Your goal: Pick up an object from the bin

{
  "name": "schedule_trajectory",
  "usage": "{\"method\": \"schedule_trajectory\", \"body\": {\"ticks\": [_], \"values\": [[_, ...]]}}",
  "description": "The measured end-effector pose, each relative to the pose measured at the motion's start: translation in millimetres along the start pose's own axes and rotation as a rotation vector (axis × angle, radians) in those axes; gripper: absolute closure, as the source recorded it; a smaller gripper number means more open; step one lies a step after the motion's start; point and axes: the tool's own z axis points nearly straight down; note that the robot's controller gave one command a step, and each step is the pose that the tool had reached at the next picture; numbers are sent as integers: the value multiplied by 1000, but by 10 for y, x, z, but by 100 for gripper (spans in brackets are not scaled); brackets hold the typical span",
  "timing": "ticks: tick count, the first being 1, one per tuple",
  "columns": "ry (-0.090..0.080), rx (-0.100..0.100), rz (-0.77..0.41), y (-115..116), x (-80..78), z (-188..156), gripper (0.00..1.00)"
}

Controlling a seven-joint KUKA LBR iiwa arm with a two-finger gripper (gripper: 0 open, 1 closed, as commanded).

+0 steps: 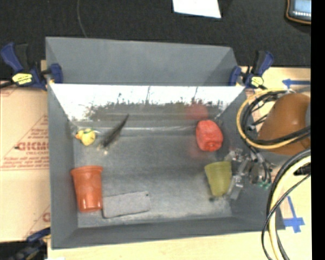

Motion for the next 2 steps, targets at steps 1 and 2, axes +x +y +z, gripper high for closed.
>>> {"method": "schedule_trajectory", "body": {"ticks": [1,2], "values": [[-14,3,-266,147,-18,269,0],[-6,-8,43,175,-21,275,100]]}}
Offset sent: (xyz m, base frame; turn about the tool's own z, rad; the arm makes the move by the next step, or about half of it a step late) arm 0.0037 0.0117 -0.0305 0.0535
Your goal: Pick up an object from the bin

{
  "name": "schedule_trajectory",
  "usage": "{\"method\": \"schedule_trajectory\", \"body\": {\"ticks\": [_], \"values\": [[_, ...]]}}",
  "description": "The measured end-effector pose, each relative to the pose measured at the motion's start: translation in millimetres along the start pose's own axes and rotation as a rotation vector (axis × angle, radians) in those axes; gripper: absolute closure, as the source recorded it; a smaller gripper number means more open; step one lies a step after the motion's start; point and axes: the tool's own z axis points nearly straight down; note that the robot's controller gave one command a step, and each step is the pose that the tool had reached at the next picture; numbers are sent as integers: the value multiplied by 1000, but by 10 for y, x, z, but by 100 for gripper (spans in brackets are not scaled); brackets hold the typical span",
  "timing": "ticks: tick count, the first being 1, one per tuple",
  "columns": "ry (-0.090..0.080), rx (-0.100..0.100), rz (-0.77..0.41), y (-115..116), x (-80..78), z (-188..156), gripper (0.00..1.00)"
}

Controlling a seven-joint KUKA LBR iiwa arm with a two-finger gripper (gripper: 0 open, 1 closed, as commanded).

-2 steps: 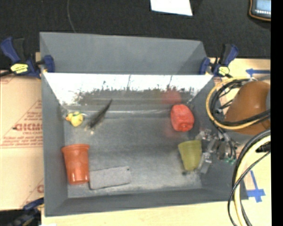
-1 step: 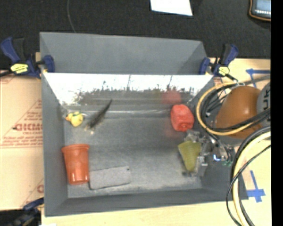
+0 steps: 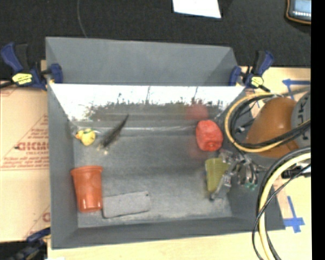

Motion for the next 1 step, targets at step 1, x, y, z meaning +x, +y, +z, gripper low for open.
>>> {"method": "schedule_trajectory", "body": {"ticks": [1], "values": [[0,0,0,-1,0,0,100]]}}
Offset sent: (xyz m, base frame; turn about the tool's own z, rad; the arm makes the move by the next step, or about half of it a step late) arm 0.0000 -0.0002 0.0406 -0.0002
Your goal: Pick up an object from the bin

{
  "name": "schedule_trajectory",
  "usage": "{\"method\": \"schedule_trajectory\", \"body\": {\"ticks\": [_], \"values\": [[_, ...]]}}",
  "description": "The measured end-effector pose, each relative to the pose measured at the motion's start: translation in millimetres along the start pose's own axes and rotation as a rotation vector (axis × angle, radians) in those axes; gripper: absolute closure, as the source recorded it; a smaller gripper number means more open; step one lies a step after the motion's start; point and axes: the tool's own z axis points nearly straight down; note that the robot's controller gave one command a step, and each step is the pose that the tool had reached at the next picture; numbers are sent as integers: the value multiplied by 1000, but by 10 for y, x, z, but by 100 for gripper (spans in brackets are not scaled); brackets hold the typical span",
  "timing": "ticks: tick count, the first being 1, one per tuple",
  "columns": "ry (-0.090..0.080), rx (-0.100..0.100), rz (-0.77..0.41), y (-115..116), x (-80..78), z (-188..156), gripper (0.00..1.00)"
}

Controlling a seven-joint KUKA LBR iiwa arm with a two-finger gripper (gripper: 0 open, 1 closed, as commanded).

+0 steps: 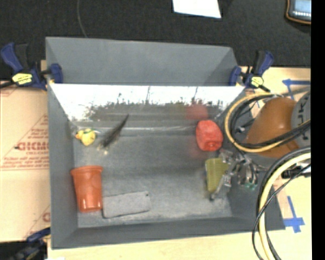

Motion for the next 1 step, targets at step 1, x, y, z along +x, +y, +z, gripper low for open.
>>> {"method": "schedule_trajectory", "body": {"ticks": [1], "values": [[2,2,-1,-9,9,-103,100]]}}
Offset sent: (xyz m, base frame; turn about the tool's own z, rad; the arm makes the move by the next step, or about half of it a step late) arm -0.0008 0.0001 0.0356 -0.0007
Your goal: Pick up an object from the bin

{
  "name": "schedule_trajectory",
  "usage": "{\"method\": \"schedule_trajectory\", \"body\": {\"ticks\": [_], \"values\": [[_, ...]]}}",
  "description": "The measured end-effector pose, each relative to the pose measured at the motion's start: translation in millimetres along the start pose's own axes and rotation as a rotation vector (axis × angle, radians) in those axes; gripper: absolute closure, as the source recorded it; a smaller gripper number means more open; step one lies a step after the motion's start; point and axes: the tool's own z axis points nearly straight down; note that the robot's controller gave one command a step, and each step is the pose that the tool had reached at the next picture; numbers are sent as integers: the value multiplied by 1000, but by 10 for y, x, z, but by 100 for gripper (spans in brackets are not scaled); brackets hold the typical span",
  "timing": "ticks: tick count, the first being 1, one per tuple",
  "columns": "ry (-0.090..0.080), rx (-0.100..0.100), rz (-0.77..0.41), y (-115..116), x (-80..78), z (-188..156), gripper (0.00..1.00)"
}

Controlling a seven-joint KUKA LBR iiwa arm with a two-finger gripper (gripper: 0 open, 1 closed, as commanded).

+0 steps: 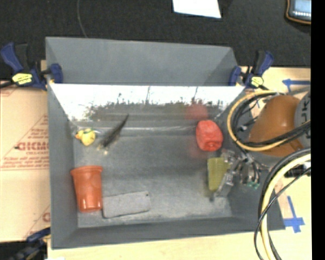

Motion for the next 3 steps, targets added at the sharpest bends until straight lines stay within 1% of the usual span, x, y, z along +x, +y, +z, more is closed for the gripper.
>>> {"method": "schedule_trajectory", "body": {"ticks": [1,2,3], "values": [[-5,0,-1,-5,-17,-159,100],[4,0,-3,-5,1,-381,100],[-4,0,-5,-3,-25,-669,100]]}}
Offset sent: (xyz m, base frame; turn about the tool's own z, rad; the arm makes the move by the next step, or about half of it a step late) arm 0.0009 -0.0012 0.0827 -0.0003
